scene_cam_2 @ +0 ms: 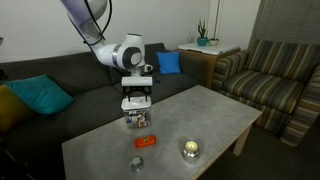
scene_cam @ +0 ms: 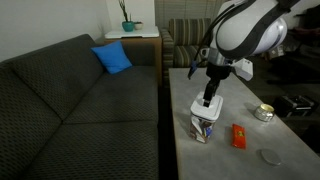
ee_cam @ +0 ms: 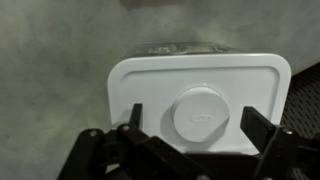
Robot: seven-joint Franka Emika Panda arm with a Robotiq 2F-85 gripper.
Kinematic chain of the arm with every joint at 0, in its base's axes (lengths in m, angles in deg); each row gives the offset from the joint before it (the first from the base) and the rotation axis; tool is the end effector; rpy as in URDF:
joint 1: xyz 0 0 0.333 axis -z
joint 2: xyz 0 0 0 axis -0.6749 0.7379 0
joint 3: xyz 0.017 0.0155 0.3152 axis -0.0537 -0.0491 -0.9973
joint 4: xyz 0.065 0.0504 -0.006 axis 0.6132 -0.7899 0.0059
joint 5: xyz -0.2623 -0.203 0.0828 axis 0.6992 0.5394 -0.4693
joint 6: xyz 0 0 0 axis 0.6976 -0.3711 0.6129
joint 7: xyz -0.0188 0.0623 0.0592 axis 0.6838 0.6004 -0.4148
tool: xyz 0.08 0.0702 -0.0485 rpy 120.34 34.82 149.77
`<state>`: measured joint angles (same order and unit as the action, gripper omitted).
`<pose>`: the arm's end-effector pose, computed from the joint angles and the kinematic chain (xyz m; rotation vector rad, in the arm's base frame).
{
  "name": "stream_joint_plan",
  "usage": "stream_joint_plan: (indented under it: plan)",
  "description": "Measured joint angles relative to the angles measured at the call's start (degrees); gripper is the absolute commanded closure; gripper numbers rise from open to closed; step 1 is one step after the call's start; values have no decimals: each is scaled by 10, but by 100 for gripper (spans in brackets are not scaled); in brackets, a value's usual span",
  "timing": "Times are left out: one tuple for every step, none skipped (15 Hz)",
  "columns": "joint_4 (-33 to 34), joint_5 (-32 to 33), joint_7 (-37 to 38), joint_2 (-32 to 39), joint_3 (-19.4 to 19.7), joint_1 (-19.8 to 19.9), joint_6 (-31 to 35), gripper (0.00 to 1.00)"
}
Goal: Remove the lid from bowl and place it on the table
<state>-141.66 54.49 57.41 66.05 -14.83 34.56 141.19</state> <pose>0.6467 0.1842 0.0261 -2.8034 -1.2902 -0.0486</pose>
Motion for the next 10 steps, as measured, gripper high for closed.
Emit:
stream_joint_plan:
  plan:
    - [0, 0, 0, 1, 0, -1, 5, 0]
    - [0, 0, 1, 2, 0, -1, 11, 0]
    - [0, 0, 1, 2, 0, -2, 17, 0]
    - [0, 0, 2, 3, 0, -4, 23, 0]
    - [0, 0, 3, 4, 0, -5, 27, 0]
    - [0, 0, 4, 4, 0, -7, 29, 0]
    - [0, 0, 4, 5, -1, -9, 30, 0]
    - [0, 0, 4, 6, -1, -10, 30, 8]
    - [0, 0, 4, 8, -1, -12, 30, 17]
    - [0, 0, 4, 9, -1, -13, 30, 33]
